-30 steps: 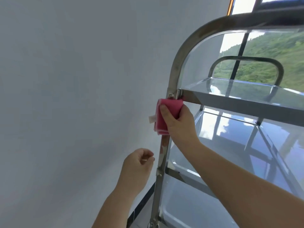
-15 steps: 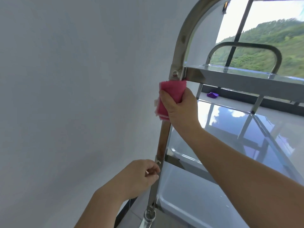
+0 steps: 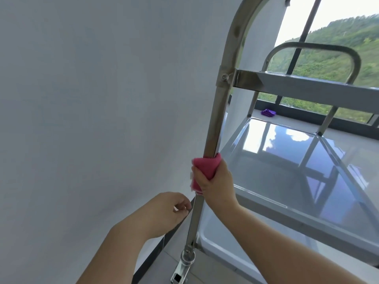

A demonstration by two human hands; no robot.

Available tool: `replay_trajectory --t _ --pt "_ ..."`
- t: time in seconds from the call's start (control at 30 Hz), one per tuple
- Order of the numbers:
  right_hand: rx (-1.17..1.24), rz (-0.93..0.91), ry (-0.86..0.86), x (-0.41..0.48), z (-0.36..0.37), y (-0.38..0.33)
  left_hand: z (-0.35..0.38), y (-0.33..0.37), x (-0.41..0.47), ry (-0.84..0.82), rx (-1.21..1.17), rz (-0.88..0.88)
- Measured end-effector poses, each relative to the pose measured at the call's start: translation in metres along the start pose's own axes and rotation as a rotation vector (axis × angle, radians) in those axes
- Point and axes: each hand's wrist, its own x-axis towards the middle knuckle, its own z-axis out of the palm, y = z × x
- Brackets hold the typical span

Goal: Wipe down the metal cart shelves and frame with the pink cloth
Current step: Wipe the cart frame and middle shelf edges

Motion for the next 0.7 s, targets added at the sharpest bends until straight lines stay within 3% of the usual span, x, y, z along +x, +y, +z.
replay_trajectory --t 0.37,0.7 --pt "-0.007 0.043 -0.084 0.009 -0.007 -0.008 -0.006 0.009 -0.006 -0.014 0.016 0.021" --pt "0.144 -0.186 -0.033 0.049 -0.019 -0.134 -0.002 0.023 -0.010 -0.015 0.038 0.073"
